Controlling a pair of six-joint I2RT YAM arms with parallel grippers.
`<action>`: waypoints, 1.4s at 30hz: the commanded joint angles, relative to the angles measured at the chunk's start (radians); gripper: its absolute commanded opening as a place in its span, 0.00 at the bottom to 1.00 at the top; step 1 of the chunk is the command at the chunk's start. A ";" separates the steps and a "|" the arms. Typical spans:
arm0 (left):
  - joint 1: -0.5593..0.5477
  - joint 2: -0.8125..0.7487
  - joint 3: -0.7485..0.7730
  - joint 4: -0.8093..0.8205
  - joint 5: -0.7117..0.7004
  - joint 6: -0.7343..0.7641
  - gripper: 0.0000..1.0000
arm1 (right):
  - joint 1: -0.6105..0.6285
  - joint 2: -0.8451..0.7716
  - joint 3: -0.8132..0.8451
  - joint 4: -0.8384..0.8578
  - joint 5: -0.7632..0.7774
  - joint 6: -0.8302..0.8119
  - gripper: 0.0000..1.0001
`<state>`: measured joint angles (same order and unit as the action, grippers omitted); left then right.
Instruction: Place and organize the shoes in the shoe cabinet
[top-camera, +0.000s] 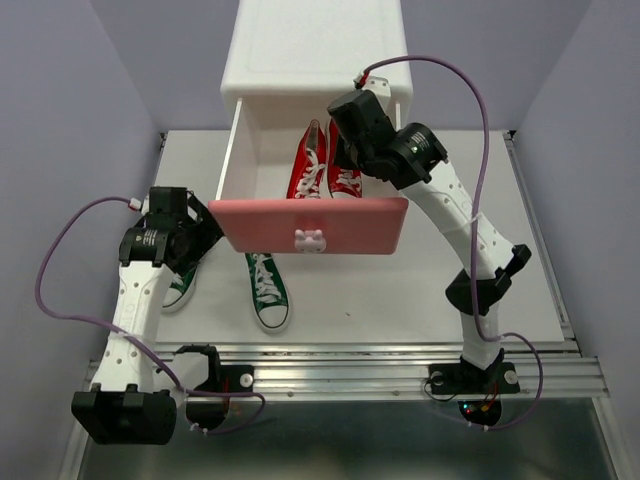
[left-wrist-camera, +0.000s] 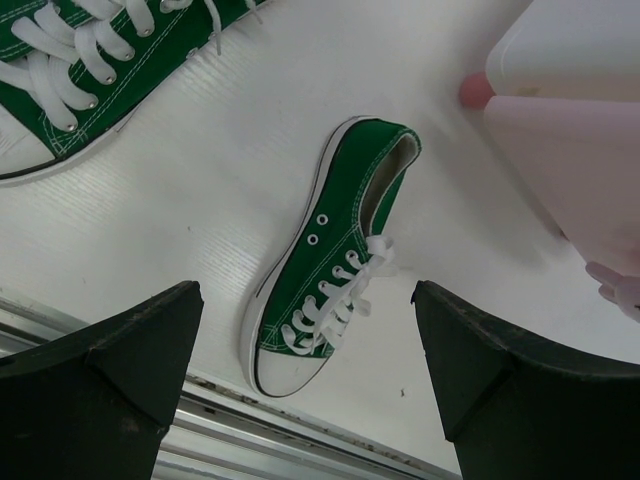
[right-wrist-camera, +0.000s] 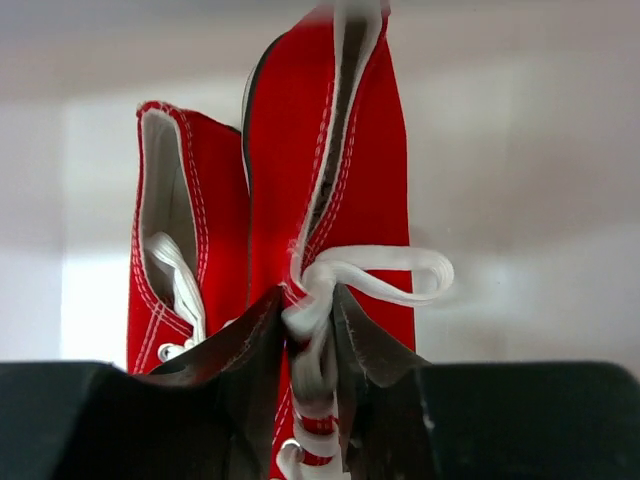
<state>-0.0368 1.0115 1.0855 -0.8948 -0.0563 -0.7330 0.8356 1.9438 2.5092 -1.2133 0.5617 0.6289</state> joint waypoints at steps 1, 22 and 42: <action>0.006 0.005 0.115 0.002 0.004 -0.003 0.99 | -0.013 0.021 0.060 -0.167 0.007 -0.008 0.32; 0.006 0.010 0.129 0.002 0.010 -0.022 0.99 | -0.013 -0.195 -0.141 0.320 -0.215 -0.077 0.88; 0.006 0.128 0.214 0.016 0.018 0.037 0.99 | -0.013 -0.165 -0.138 0.439 -0.546 -0.141 1.00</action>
<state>-0.0368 1.1423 1.2533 -0.8848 -0.0376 -0.7227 0.8181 1.7348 2.3520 -0.7979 0.1993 0.4904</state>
